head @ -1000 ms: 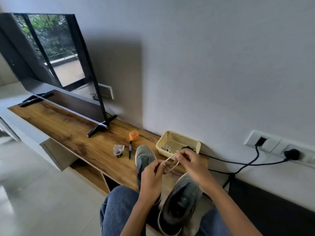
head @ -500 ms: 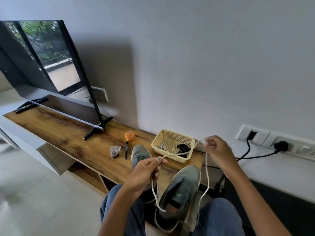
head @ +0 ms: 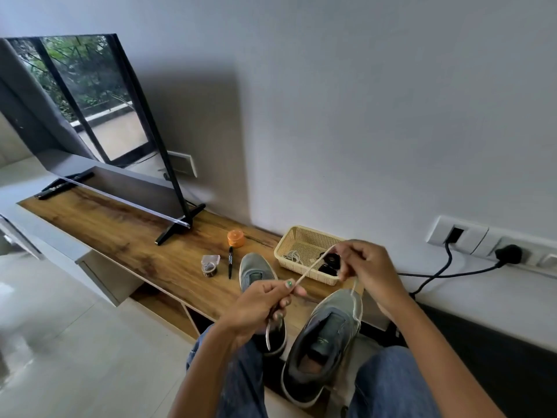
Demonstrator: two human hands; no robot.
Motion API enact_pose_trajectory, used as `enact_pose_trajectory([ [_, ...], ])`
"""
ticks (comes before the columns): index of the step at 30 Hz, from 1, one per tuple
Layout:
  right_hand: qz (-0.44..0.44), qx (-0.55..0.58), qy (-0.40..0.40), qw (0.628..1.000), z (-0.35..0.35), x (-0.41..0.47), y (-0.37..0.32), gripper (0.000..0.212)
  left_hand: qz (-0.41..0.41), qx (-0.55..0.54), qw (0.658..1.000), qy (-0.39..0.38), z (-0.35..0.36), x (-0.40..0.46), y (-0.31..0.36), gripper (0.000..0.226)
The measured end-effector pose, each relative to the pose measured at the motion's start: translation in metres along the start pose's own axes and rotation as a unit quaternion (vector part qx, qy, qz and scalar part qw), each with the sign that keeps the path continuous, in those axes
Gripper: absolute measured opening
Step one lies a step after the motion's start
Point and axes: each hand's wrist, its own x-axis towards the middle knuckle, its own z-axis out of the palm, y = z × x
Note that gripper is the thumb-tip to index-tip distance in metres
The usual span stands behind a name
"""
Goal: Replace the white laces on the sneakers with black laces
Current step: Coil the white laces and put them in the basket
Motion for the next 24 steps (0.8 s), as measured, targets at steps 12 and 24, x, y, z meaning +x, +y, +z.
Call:
enact_pose_trajectory([
  [12,0.038,-0.242,0.099,0.964,-0.025,0.009,0.032,0.024,0.02,-0.225,0.957,-0.179,-0.001,-0.014,0.001,0.013],
  [24,0.04,-0.361,-0.42,0.832,0.034,-0.039,-0.017,0.021,0.154,0.032,0.983,0.092,0.019,0.027,-0.021,0.034],
])
